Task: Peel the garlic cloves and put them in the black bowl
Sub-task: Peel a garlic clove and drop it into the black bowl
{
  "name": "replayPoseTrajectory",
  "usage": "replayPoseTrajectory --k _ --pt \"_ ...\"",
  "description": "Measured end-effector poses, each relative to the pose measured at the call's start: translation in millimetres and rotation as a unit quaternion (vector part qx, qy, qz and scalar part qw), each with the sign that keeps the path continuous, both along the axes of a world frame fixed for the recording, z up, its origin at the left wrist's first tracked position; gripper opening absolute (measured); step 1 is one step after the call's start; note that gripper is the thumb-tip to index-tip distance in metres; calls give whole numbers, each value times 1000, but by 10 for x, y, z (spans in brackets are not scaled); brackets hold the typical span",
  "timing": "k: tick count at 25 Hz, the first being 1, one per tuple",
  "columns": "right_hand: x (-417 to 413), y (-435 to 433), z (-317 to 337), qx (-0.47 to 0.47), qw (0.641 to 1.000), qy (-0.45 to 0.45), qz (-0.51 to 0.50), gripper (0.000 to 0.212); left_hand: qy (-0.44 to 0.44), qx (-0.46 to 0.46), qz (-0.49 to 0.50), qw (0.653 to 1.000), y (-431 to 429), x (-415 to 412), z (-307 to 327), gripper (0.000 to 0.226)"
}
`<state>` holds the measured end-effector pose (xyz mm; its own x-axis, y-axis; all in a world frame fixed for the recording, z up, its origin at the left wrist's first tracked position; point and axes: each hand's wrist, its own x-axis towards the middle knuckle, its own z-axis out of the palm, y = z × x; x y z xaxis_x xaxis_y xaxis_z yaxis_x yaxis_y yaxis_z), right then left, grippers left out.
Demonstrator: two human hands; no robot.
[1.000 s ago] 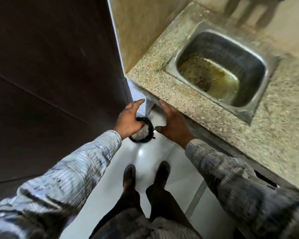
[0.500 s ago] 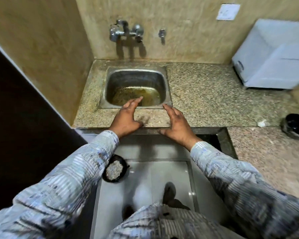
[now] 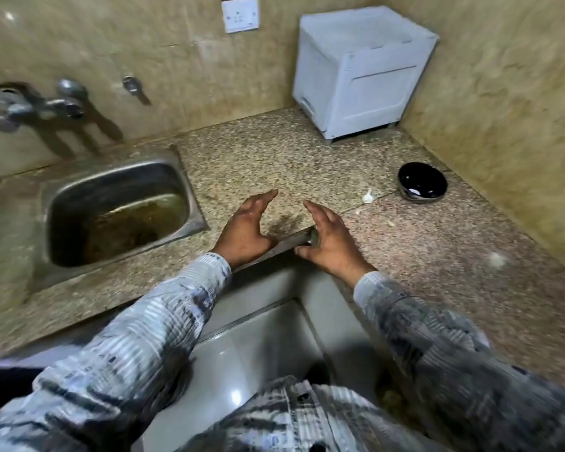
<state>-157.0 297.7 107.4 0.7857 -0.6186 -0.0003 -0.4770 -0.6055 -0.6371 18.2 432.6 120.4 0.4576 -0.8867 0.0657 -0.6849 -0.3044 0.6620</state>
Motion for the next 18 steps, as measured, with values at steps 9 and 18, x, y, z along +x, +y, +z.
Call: replayPoseTrajectory --k 9,18 --pt "-896 -1388 -372 46 988 23 -144 86 52 61 -113 990 -1854 -732 -413 100" --pt "-1004 -2370 -945 39 953 90 -287 28 81 137 -61 985 -2788 -677 -947 70"
